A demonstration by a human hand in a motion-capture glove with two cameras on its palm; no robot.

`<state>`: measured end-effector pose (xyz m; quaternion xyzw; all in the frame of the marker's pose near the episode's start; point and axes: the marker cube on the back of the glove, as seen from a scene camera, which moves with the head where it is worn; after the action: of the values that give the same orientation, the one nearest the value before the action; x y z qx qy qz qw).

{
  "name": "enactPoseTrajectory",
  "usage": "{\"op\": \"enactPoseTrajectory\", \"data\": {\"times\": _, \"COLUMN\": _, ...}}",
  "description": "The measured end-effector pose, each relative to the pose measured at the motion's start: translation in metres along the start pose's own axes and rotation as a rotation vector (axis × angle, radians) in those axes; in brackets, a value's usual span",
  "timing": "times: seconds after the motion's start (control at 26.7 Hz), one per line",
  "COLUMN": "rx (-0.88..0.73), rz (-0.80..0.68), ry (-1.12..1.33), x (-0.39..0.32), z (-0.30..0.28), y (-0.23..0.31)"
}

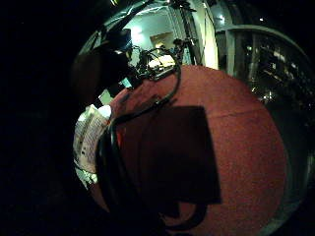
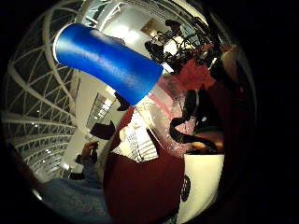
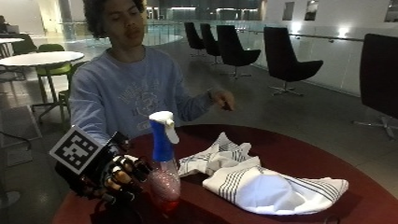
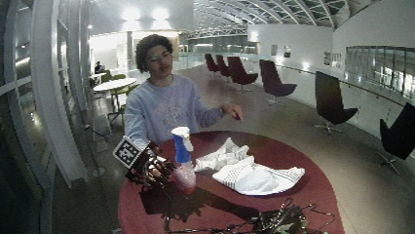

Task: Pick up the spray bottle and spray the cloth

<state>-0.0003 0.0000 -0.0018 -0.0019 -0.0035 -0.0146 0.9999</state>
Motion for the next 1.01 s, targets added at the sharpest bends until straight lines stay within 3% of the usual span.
{"op": "enactPoseTrajectory", "data": {"times": 0.37, "rx": 0.036, "rz": -0.148, "ry": -0.018, "x": -0.056, "z": -0.049, "y": 0.018}}
{"op": "enactPoseTrajectory", "data": {"times": 0.64, "rx": -0.065, "rz": -0.296, "ry": -0.018, "x": -0.106, "z": -0.066, "y": 0.068}}
{"op": "enactPoseTrajectory", "data": {"times": 1.01, "rx": -0.189, "rz": -0.322, "ry": 0.000, "x": -0.121, "z": -0.067, "y": 0.100}}
